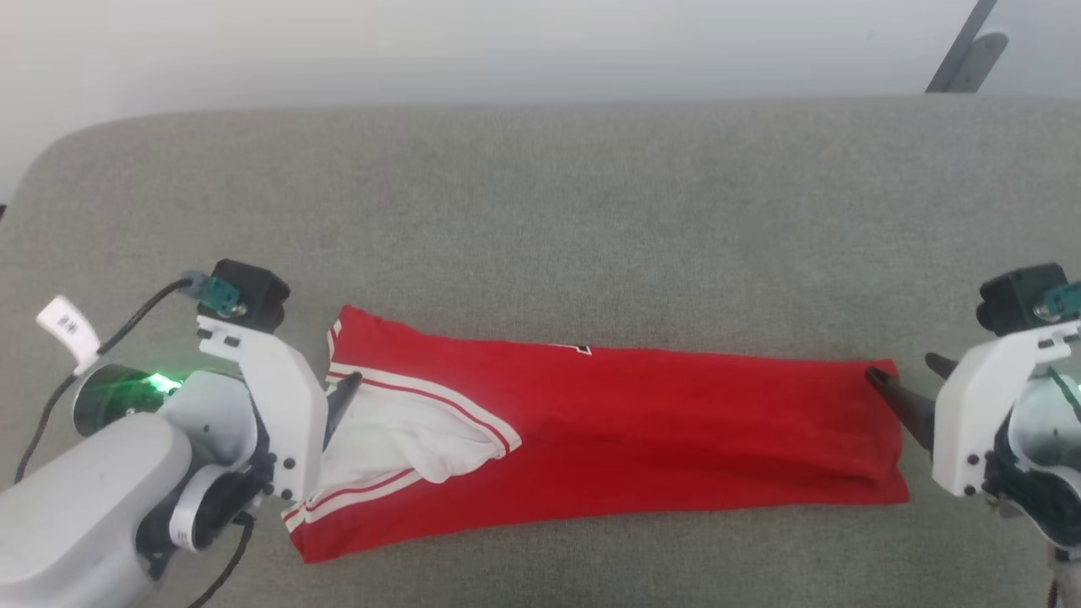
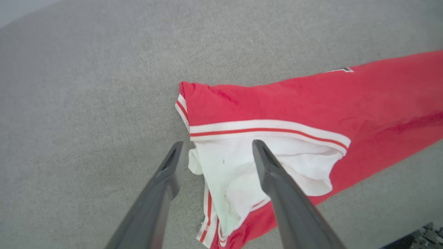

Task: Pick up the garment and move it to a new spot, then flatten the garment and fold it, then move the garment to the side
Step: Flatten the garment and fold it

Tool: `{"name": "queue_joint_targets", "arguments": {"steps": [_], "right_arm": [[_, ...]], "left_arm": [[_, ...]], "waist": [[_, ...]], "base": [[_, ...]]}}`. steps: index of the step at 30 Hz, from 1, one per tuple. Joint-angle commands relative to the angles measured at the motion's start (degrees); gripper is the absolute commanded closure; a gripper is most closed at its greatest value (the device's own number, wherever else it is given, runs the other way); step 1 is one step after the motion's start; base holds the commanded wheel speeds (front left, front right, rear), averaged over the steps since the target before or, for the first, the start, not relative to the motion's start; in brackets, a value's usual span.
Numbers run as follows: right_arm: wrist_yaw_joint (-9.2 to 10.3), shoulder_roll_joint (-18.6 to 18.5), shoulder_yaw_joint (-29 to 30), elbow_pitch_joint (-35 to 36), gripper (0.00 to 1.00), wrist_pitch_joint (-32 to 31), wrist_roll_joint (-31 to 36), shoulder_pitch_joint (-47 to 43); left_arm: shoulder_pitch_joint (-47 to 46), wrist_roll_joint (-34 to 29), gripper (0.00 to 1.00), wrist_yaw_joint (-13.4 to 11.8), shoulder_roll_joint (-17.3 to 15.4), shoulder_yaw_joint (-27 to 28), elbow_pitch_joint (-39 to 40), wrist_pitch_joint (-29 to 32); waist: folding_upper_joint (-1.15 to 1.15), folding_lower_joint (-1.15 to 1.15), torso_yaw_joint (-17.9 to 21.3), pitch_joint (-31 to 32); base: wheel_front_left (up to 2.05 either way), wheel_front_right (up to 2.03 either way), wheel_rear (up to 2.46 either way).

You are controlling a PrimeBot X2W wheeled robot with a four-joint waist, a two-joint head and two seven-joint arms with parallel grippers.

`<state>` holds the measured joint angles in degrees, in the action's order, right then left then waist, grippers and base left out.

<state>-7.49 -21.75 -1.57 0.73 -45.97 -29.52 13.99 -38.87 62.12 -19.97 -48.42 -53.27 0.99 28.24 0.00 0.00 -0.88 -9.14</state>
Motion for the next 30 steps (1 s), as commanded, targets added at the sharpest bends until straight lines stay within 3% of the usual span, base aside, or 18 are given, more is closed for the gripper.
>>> {"name": "queue_joint_targets", "arguments": {"steps": [1,11,18,22,30], "right_arm": [[0.0,0.02,0.34,-0.18,0.0,0.75,0.41,-1.1],[0.0,1.1,5.37,-2.15,0.0,1.38,1.0,-5.37],[0.0,1.86,6.86,-4.9,0.0,1.47,0.65,-5.4],[-0.01,2.09,7.09,-7.72,0.0,1.15,0.48,-4.17],[-0.01,2.38,5.89,-14.73,0.0,0.58,-1.35,-1.14]], "left_arm": [[1.34,-1.13,0.0,0.26,-0.11,0.3,-0.17,-1.61],[10.28,-2.21,0.0,-0.1,0.05,6.51,-2.17,-24.2],[15.53,-2.78,0.0,1.27,0.53,10.13,-5.19,-37.65],[17.98,-1.66,0.0,1.77,1.97,12.85,-7.08,-41.8],[21.68,-3.24,0.0,4.56,6.14,19.8,-10.53,-43.48]], "waist": [[0.0,0.0,0.05,1.09],[0.0,0.0,-0.67,4.01],[0.0,0.0,-1.95,3.69],[0.0,0.0,-2.88,3.05],[0.0,0.0,-4.65,1.49]], "base": [[0.0,0.0,0.0],[0.0,0.0,0.0],[0.0,0.0,0.0],[0.0,0.0,0.0],[0.0,0.0,0.0]]}}
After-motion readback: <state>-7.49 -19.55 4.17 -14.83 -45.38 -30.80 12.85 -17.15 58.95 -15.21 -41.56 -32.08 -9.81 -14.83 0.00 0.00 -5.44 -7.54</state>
